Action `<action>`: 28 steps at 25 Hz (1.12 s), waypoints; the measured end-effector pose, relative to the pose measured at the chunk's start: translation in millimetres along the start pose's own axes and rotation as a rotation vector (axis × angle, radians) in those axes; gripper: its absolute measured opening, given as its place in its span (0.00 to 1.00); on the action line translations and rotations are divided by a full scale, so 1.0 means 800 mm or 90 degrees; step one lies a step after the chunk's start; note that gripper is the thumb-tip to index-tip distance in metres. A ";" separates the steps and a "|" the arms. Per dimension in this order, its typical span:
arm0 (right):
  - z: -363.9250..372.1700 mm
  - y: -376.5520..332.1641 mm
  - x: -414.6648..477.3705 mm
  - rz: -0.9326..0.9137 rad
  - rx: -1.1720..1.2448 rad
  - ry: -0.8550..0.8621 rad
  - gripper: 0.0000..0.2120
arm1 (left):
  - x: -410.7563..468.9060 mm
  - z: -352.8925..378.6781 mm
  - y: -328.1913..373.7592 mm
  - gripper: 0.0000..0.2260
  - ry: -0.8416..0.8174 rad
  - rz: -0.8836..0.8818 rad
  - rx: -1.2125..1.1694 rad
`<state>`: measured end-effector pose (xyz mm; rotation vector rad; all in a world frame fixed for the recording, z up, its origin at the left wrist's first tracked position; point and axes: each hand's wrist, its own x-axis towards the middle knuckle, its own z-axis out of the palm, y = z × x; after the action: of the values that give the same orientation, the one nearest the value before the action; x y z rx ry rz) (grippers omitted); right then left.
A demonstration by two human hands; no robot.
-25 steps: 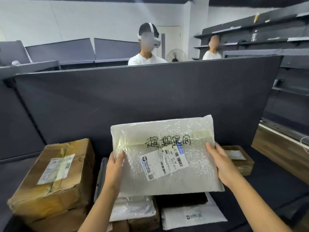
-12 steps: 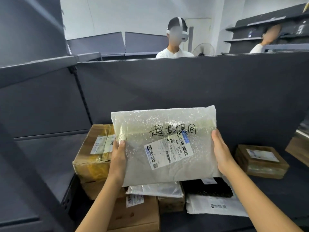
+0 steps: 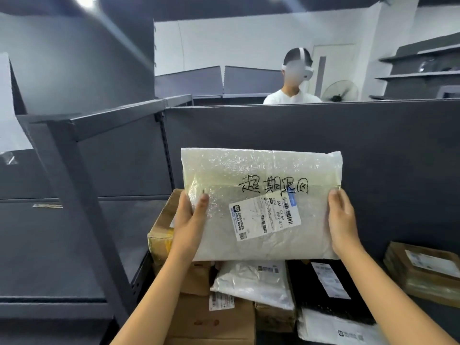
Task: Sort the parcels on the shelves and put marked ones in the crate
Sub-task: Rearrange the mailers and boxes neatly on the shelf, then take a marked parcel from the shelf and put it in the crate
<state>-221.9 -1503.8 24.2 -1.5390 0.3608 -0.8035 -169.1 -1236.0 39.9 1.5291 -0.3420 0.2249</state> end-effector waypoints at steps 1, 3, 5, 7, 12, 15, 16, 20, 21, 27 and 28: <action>-0.002 -0.011 0.004 -0.027 0.002 -0.001 0.13 | 0.005 0.003 0.007 0.04 0.011 0.004 -0.001; -0.010 -0.031 0.014 -0.077 -0.010 0.001 0.14 | 0.015 0.012 0.018 0.04 0.022 -0.008 -0.005; -0.019 -0.046 0.025 -0.106 -0.037 0.012 0.16 | 0.022 0.023 0.026 0.04 0.022 -0.022 -0.022; -0.028 -0.055 0.033 -0.118 -0.049 0.015 0.17 | 0.027 0.032 0.031 0.07 0.022 -0.033 -0.025; -0.054 -0.053 0.037 -0.082 -0.063 0.027 0.14 | 0.032 0.054 0.022 0.04 0.019 -0.047 -0.023; -0.073 -0.038 0.035 -0.009 -0.119 0.032 0.15 | 0.032 0.073 0.008 0.16 -0.015 -0.102 0.007; -0.081 -0.033 0.034 0.019 -0.143 0.031 0.17 | 0.030 0.080 0.003 0.23 -0.033 -0.125 0.021; -0.118 -0.010 0.018 0.085 -0.186 0.054 0.17 | 0.013 0.107 -0.021 0.26 -0.077 -0.191 0.031; -0.127 -0.005 0.013 0.092 -0.192 0.066 0.17 | 0.008 0.114 -0.027 0.22 -0.088 -0.196 0.026; -0.187 0.026 -0.029 0.138 -0.187 0.147 0.17 | -0.027 0.161 -0.063 0.16 -0.164 -0.203 0.013; -0.198 0.033 -0.037 0.148 -0.180 0.162 0.17 | -0.033 0.169 -0.070 0.15 -0.180 -0.198 0.013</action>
<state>-343.1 -1605.2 -16.8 -1.6193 0.8565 -0.7890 -184.7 -1371.3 -20.7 1.6134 -0.3186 -0.2357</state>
